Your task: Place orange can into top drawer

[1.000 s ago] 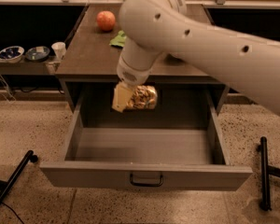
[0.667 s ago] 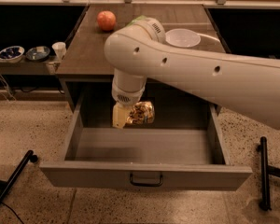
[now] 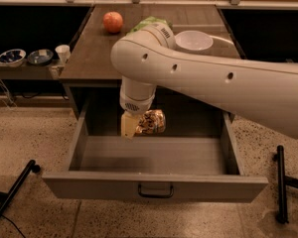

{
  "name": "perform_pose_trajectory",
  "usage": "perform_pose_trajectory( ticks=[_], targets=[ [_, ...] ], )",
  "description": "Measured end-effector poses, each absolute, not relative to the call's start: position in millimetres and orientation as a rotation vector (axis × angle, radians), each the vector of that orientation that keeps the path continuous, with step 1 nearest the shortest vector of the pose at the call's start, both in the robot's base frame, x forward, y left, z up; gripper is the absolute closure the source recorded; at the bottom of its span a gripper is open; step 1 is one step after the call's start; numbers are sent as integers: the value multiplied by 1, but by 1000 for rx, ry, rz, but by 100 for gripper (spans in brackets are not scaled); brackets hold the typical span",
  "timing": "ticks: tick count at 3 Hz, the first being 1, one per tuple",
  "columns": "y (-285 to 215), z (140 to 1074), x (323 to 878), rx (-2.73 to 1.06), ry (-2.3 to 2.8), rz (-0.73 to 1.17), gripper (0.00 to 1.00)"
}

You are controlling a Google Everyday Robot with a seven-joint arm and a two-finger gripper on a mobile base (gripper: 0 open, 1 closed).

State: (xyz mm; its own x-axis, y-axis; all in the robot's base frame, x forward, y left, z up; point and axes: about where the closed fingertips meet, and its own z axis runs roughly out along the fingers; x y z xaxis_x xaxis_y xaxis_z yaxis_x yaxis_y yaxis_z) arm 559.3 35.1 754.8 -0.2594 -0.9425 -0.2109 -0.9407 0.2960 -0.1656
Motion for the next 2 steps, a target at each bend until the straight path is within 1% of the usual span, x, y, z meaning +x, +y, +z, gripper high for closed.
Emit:
perform_pose_trajectory(
  ticks=[1, 2],
  targets=[
    [26, 733, 576, -1637, 2297, 19, 100],
    [5, 685, 601, -1485, 2313, 62, 100]
  ],
)
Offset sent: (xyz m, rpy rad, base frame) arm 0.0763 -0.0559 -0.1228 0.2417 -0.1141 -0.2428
